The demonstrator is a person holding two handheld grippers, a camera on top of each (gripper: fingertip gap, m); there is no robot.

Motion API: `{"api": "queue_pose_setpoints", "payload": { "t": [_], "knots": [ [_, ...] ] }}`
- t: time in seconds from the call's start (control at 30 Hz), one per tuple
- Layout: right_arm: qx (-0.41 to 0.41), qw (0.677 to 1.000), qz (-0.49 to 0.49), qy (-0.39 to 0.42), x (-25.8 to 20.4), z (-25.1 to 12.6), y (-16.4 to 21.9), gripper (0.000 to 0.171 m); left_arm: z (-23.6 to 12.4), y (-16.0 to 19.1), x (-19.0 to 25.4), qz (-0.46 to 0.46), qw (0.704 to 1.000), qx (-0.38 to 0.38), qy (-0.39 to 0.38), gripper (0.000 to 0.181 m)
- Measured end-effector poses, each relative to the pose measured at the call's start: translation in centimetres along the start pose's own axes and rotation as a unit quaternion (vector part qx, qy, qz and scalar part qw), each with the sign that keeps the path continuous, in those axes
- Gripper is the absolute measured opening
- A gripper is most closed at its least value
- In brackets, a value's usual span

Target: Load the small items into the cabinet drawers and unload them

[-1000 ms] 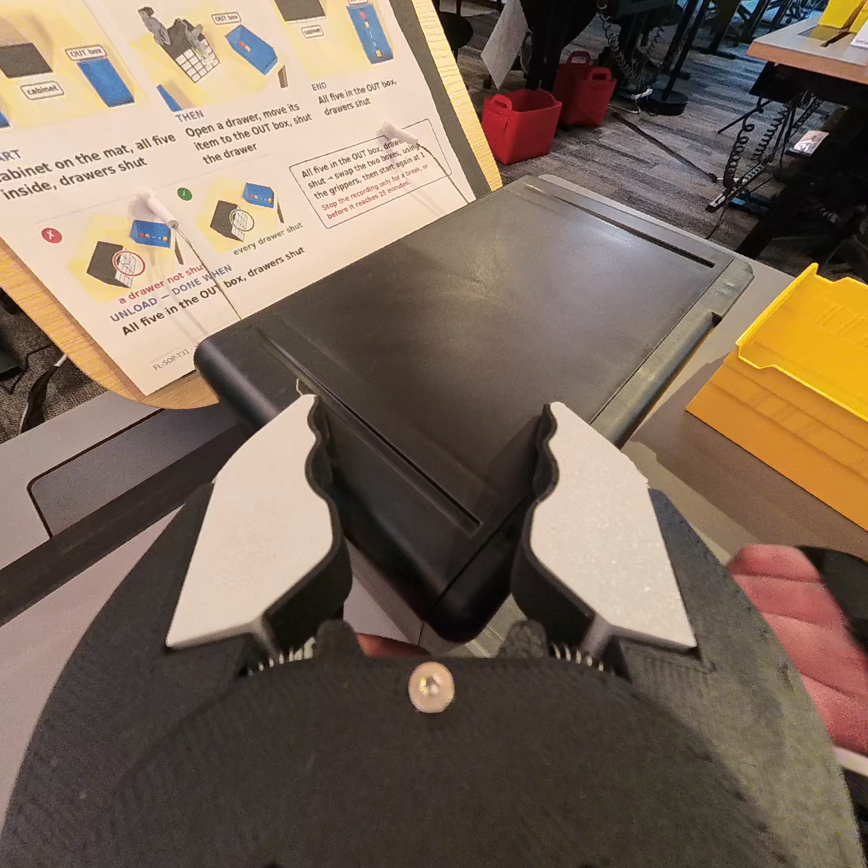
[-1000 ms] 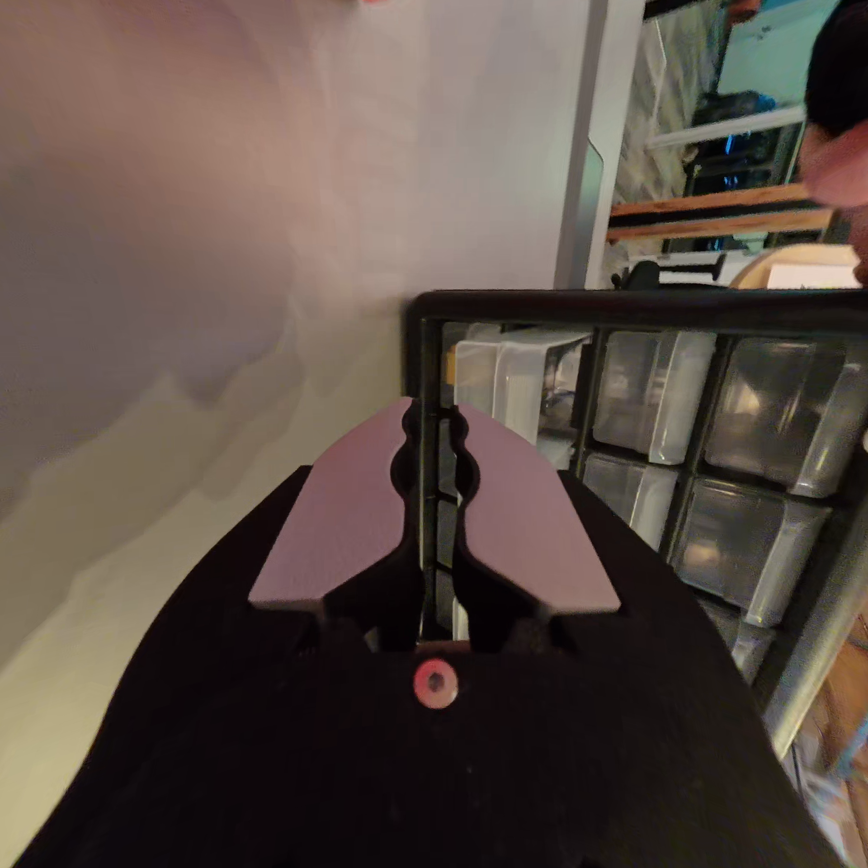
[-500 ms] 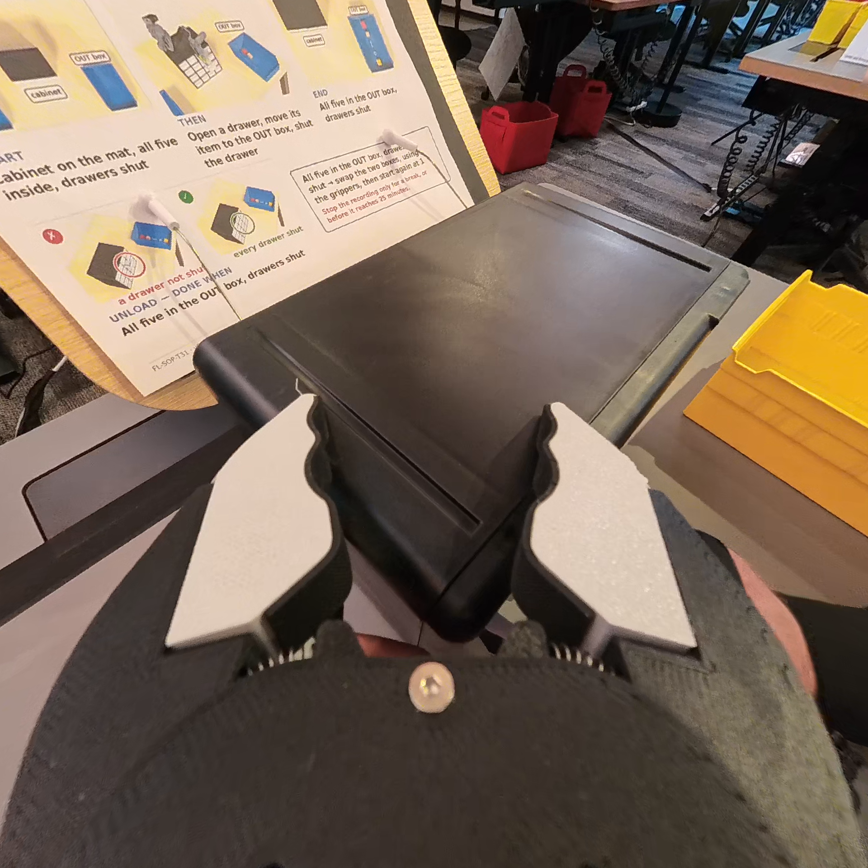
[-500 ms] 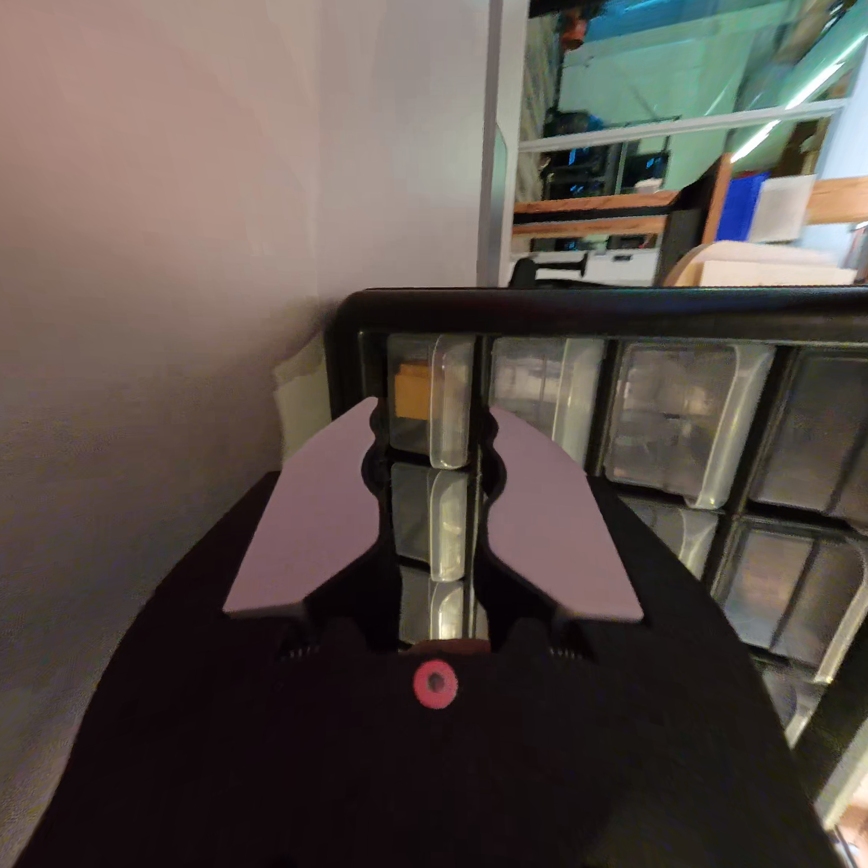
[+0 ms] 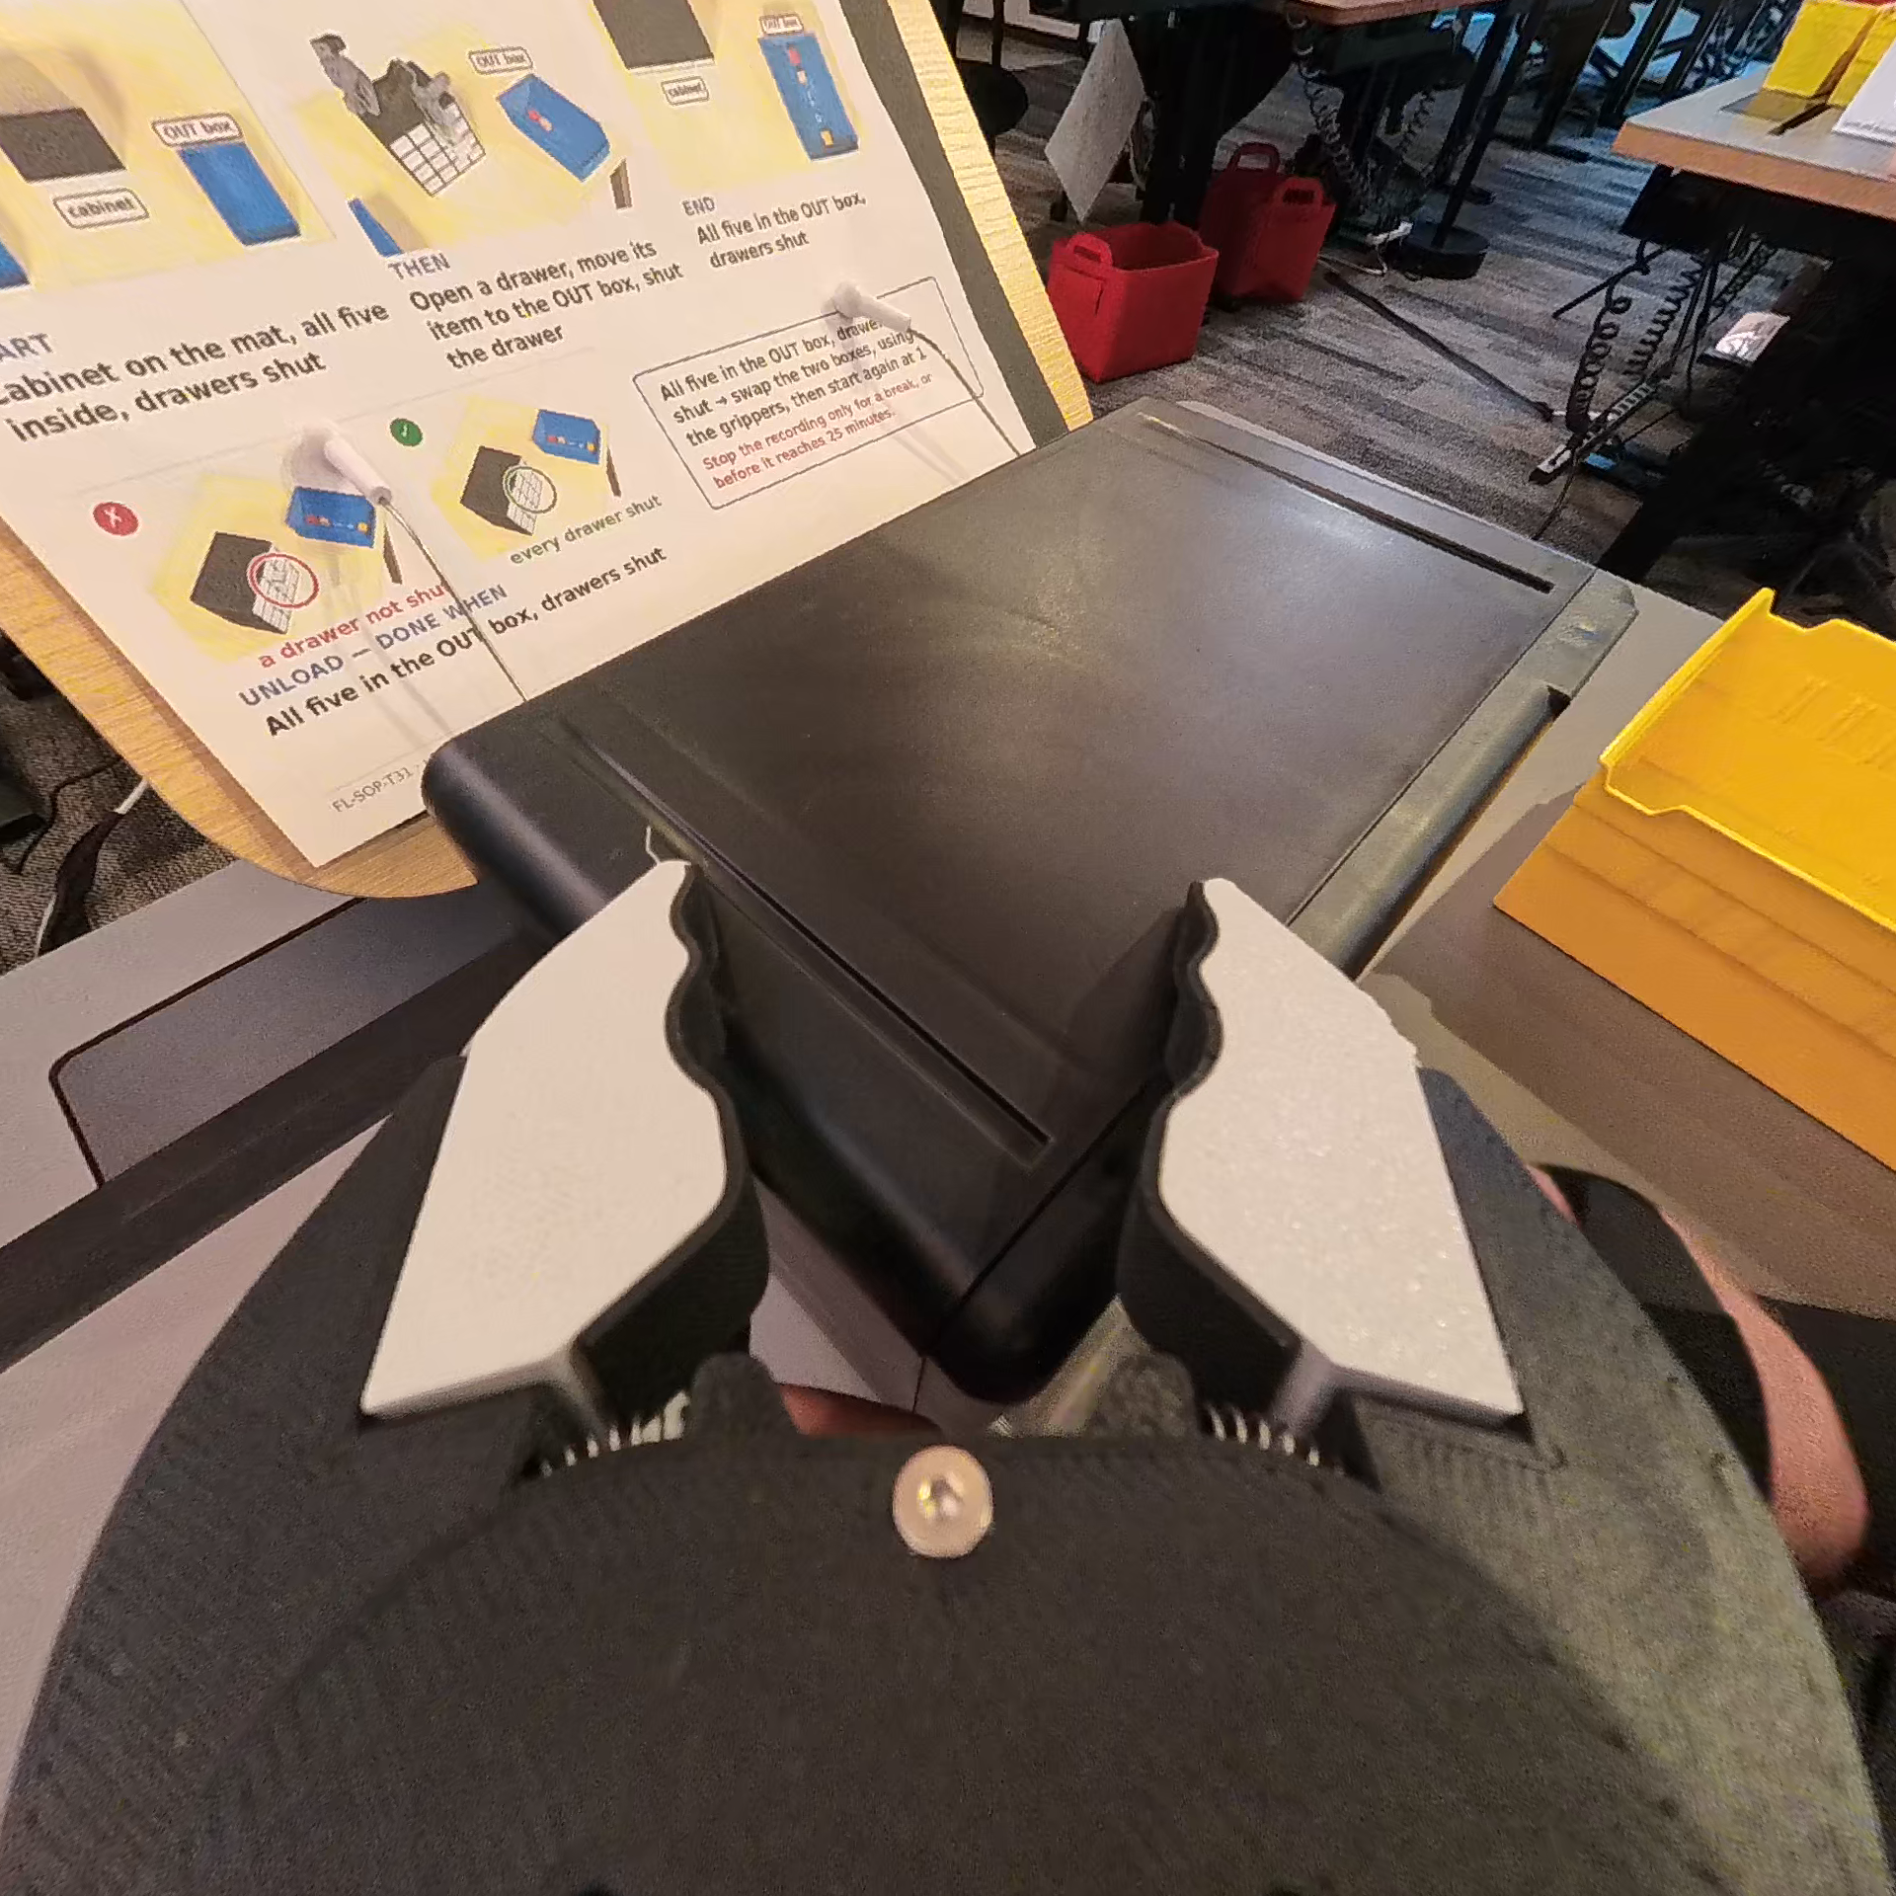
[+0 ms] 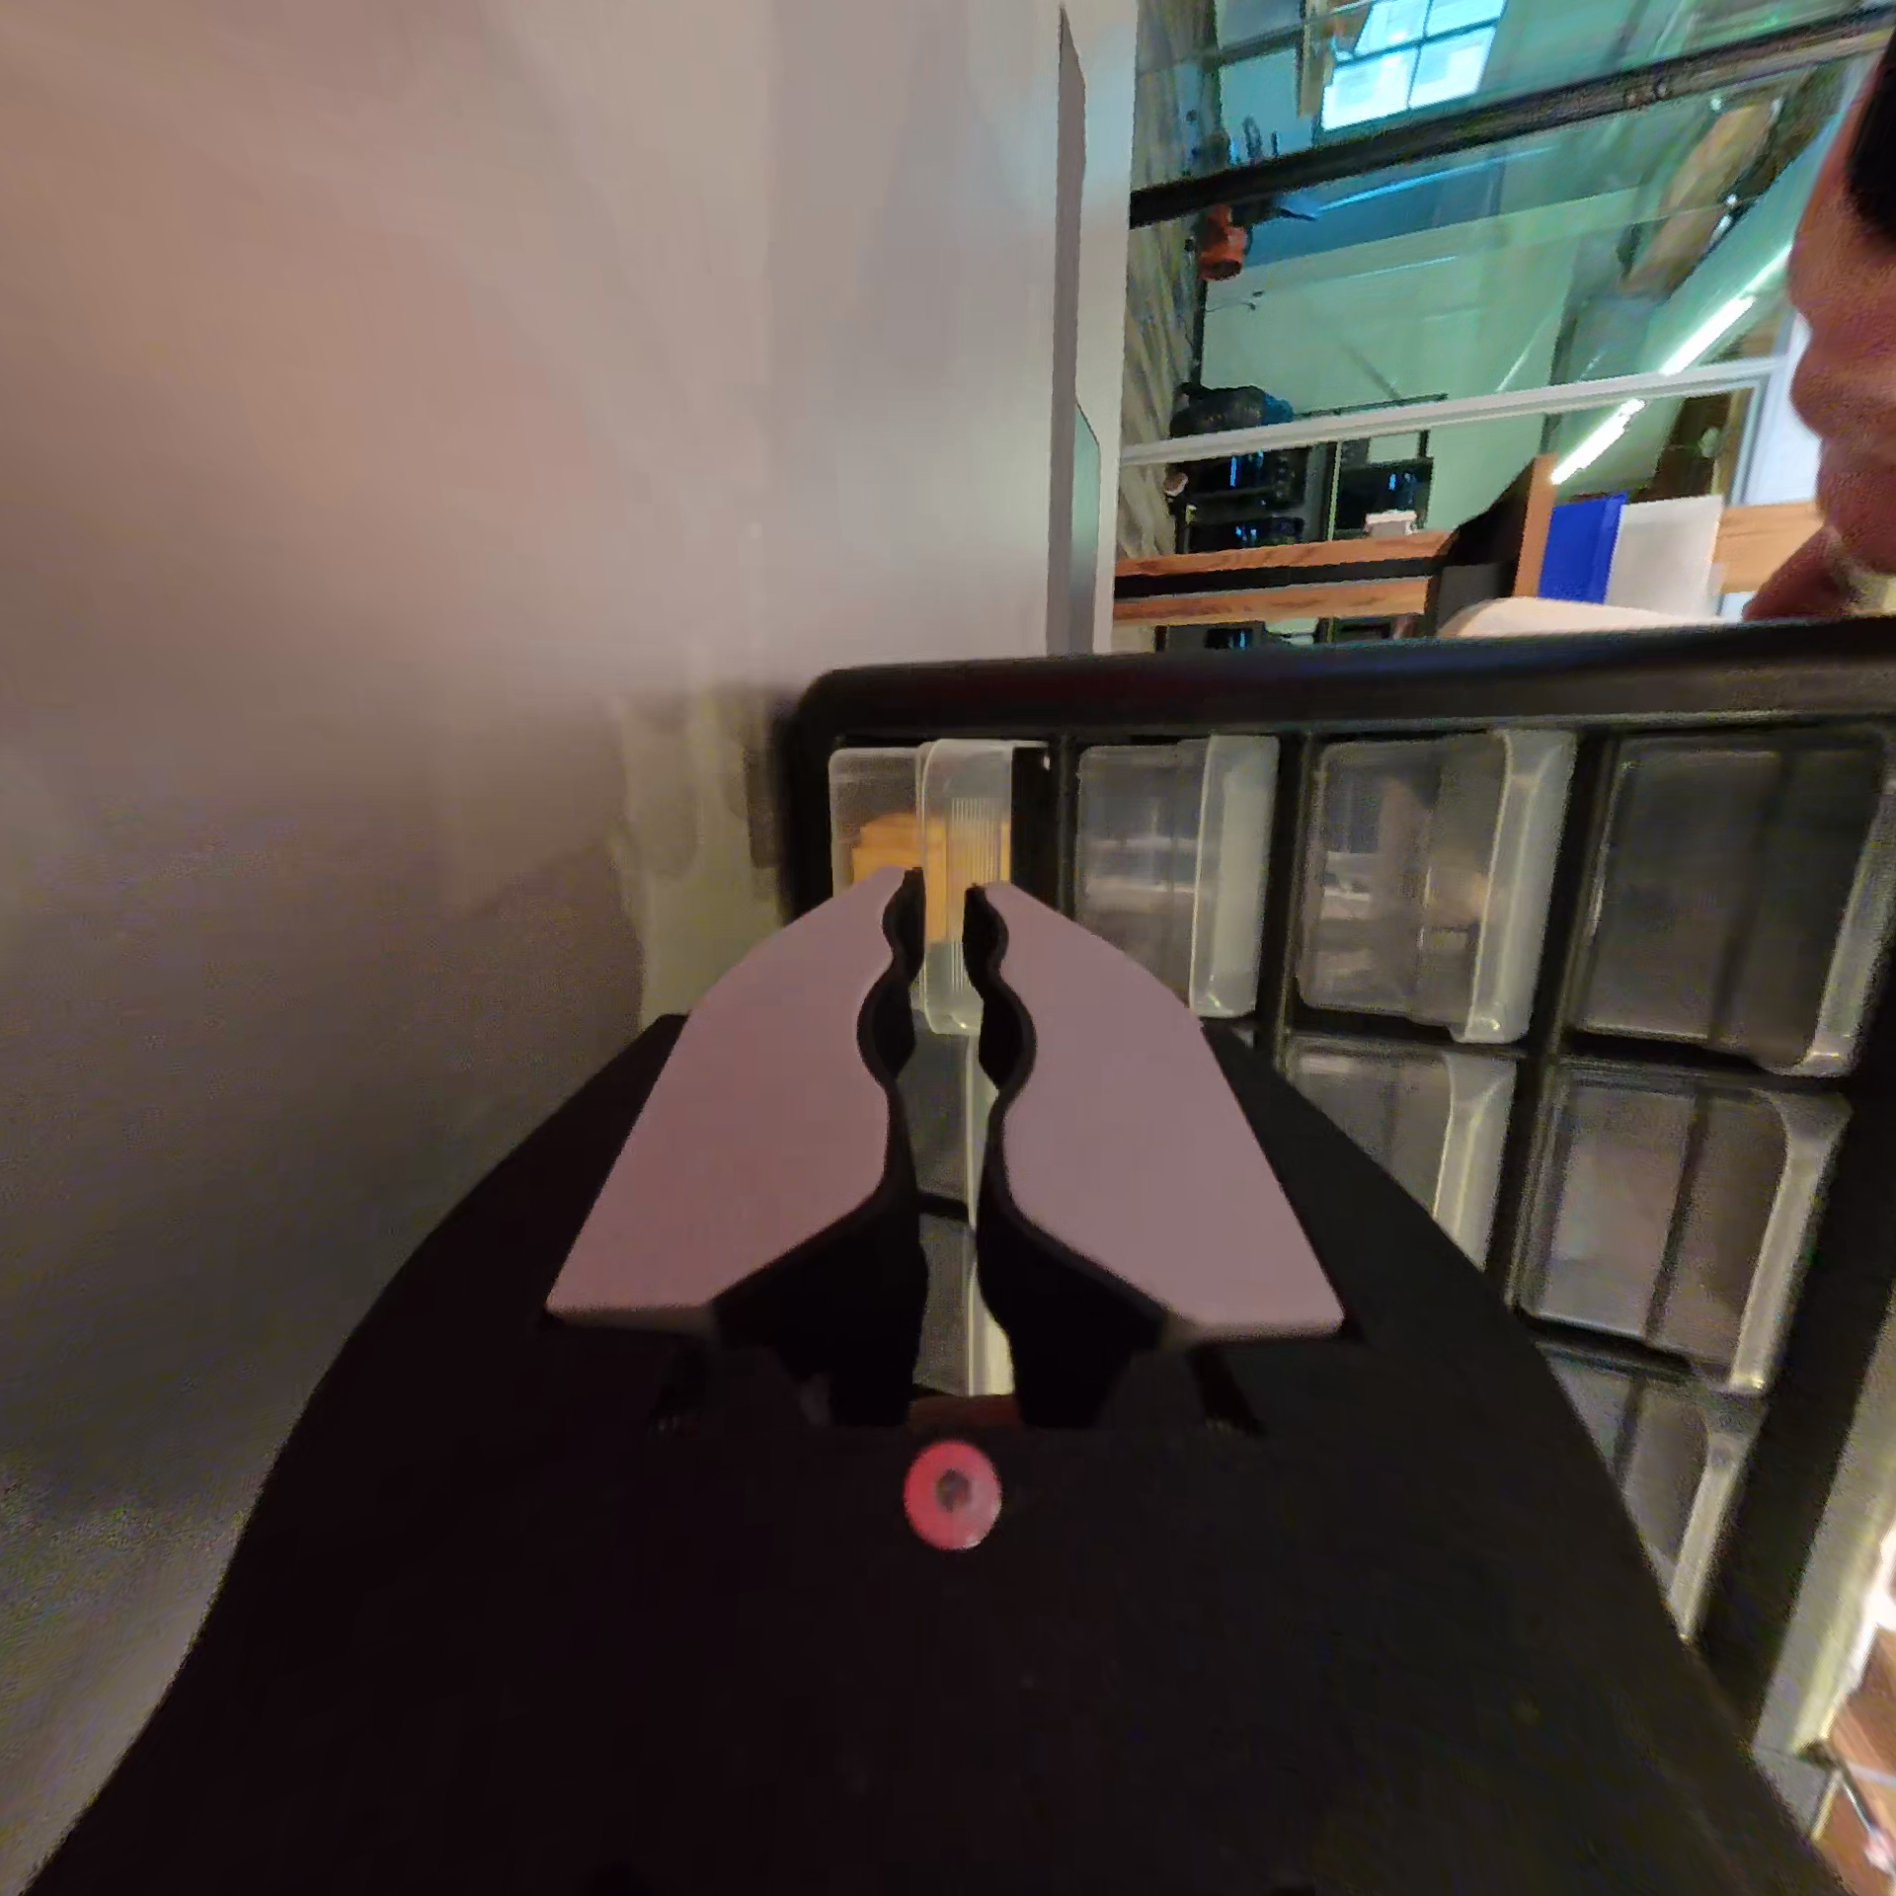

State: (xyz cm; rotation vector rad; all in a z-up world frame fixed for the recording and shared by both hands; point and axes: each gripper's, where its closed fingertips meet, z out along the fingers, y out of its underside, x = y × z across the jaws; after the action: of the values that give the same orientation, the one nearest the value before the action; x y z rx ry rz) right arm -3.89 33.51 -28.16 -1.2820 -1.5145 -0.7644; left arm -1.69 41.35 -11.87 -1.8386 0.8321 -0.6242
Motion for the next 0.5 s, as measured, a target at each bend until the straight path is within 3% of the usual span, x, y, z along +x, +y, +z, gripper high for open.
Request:
{"api": "queue_pose_setpoints", "payload": {
  "t": [0.03, 0.33, 0.4, 0.5],
  "knots": [
    [0.004, 1.000, -0.001, -0.007, -0.4, -0.7, -0.3, 0.005, 0.0, 0.0, 0.0, 0.000, 1.000, 0.000, 0.000, 0.088],
    [0.033, 0.997, -0.003, -0.075, -2.3, -6.2, -3.0, 0.003, 0.0, 0.0, 0.0, 0.000, 1.000, 0.001, 0.000, 0.087],
    [0.035, 0.996, 0.033, -0.070, -1.4, -6.1, -2.7, 0.011, 0.0, 0.0, 0.0, -0.001, 1.000, 0.002, 0.000, 0.088],
    [-0.013, 0.998, 0.026, -0.058, -0.6, -3.8, -0.7, 0.047, 0.0, 0.0, 0.0, -0.001, 1.000, 0.001, -0.001, 0.088]
  ]
}}
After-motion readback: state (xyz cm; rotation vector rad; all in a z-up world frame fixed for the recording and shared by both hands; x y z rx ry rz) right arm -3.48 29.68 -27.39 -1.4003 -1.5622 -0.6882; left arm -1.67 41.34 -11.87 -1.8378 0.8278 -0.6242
